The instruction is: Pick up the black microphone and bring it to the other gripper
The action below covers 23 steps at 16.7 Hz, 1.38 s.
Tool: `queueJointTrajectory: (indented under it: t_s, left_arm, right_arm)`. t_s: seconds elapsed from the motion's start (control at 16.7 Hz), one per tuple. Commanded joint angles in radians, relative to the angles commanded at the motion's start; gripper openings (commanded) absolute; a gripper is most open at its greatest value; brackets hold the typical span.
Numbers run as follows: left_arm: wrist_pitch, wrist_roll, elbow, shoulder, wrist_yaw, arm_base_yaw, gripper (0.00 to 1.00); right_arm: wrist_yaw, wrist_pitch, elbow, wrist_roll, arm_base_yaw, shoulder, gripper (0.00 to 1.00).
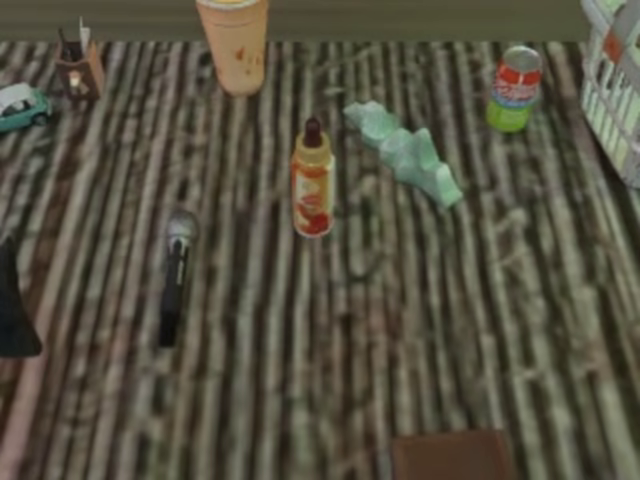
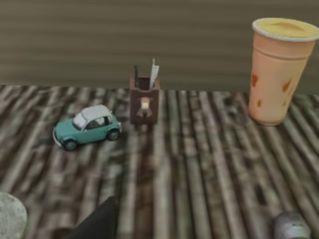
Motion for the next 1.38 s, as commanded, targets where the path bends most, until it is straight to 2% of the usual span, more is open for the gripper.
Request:
queueJointTrajectory:
  t_s: [0.84,1.08,1.38]
  left_arm:
    - [-0.674,-0.213,0.902,1.334,-0.015,-0.233,1.00]
    - [-0.790,-0.254,1.080,1.569,-0.016,-0.277,1.00]
    - [-0.834,-0.270,1.153,1.657,-0.016,-0.294,1.00]
  right_arm:
    - [0.000,0.000,0.000,0.000,0.000,0.000,1.00]
    - [0.000,0.000,0.000,0.000,0.000,0.000,1.00]
    - [0.000,0.000,0.000,0.000,0.000,0.000,1.00]
